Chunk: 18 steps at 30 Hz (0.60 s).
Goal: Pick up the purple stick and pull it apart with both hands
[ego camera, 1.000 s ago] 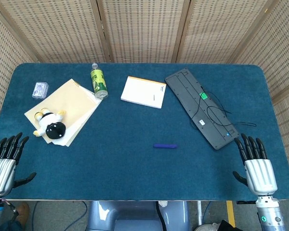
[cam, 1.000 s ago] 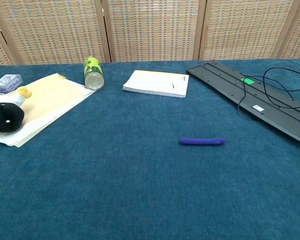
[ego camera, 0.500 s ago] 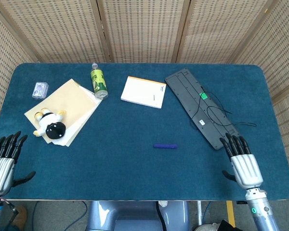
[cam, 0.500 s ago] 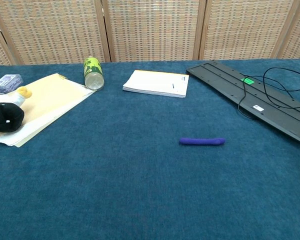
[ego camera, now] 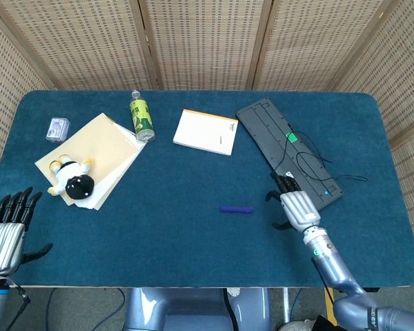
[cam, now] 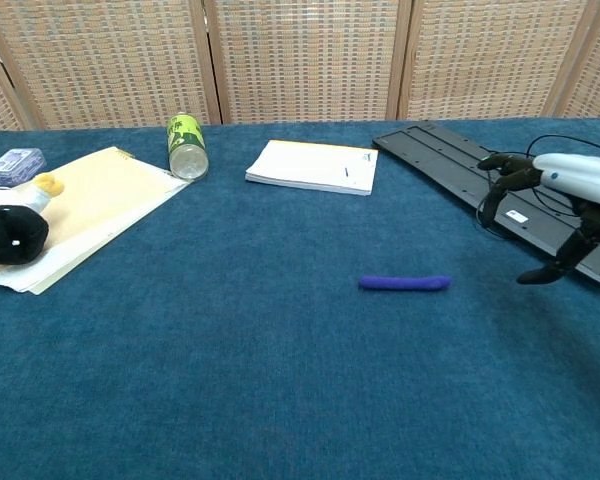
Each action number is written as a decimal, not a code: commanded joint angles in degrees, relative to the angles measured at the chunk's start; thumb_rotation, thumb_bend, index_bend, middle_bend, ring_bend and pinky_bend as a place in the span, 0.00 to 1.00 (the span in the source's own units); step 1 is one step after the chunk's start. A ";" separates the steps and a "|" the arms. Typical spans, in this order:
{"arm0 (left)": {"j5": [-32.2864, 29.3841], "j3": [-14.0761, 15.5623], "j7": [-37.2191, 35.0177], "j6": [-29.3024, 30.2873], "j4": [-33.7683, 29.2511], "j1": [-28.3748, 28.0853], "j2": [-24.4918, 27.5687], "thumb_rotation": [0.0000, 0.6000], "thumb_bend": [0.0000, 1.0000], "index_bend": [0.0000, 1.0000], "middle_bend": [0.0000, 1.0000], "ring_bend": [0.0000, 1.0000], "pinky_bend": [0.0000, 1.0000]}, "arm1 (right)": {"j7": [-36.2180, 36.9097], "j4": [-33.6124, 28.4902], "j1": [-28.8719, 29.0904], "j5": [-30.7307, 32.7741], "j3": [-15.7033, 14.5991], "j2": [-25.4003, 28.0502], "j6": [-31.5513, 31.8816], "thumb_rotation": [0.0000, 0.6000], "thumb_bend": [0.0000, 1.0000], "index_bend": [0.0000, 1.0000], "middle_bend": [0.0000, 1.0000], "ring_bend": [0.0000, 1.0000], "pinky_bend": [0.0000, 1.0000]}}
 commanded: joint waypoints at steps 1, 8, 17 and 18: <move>-0.38 -0.11 0.49 -0.18 0.13 -0.15 -0.35 1.00 0.00 0.00 0.00 0.00 0.00 | -1.59 3.20 3.15 5.42 1.47 -4.07 -3.53 1.00 0.32 0.45 0.00 0.00 0.00; -1.43 -0.33 1.39 -0.82 0.42 -0.61 -1.00 1.00 0.00 0.00 0.00 0.00 0.00 | -6.36 6.84 6.60 11.40 1.42 -9.75 -4.72 1.00 0.39 0.46 0.00 0.00 0.00; -1.69 -0.26 1.43 -0.76 0.38 -0.67 -1.04 1.00 0.00 0.00 0.00 0.00 0.00 | -9.56 9.60 9.37 15.76 1.54 -14.35 -4.34 1.00 0.46 0.48 0.00 0.00 0.00; -1.72 -0.25 1.43 -0.76 0.39 -0.68 -1.05 1.00 0.00 0.00 0.00 0.00 0.00 | -9.83 9.87 9.54 16.12 1.47 -14.62 -4.33 1.00 0.46 0.48 0.00 0.00 0.00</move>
